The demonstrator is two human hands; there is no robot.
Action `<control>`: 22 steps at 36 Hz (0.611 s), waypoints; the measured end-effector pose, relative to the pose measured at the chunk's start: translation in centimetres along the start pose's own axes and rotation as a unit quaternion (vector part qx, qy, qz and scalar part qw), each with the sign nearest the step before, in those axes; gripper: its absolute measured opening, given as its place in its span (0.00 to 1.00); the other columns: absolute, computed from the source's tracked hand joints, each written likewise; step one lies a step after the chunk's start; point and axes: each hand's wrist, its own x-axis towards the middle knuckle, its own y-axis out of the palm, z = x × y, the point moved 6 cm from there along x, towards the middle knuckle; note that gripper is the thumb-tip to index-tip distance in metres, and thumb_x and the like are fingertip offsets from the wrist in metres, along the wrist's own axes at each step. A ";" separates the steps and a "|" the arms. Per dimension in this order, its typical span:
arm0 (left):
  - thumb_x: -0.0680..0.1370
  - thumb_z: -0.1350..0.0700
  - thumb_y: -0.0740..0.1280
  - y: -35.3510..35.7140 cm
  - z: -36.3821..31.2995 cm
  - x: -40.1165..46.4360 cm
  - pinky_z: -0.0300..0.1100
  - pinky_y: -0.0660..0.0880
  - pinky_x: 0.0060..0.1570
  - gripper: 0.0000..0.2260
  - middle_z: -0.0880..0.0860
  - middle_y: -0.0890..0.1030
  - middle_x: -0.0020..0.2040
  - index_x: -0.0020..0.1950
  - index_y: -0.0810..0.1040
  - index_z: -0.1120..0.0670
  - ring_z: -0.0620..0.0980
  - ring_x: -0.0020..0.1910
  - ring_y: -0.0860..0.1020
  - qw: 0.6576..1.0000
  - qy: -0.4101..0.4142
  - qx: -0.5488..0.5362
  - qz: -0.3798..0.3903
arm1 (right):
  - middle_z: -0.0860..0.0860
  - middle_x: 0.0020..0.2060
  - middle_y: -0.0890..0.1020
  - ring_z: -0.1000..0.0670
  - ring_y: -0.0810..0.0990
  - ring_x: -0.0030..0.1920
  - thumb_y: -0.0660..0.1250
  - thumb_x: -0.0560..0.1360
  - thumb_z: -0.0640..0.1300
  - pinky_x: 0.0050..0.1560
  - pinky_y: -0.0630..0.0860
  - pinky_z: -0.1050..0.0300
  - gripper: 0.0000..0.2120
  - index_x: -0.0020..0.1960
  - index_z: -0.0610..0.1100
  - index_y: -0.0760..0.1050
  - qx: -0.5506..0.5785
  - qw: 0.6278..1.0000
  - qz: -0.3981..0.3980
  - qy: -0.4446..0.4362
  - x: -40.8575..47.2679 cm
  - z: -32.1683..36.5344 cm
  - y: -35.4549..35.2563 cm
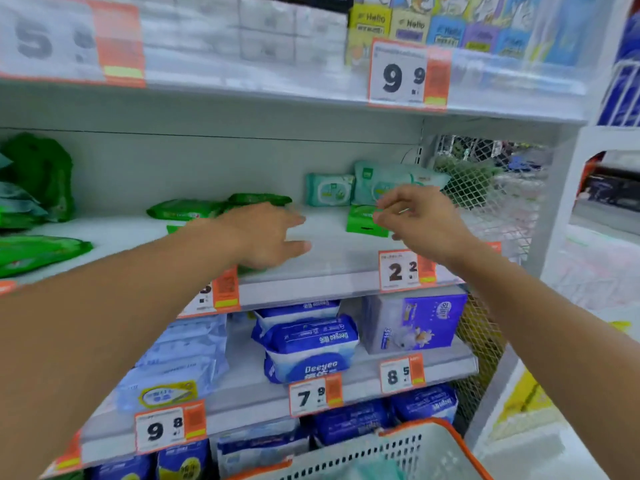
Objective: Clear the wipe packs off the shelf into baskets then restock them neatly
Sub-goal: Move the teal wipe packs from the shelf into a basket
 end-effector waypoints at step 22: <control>0.83 0.45 0.53 4.3 1.9 4.2 0.42 0.53 0.75 0.23 0.37 0.51 0.80 0.76 0.52 0.30 0.48 0.79 0.54 0.981 0.010 -0.012 0.193 | 0.41 0.64 0.71 0.38 0.69 0.66 0.72 0.73 0.50 0.64 0.70 0.42 0.28 0.70 0.42 0.70 -0.495 0.857 0.122 -0.068 24.0 -5.7 13.4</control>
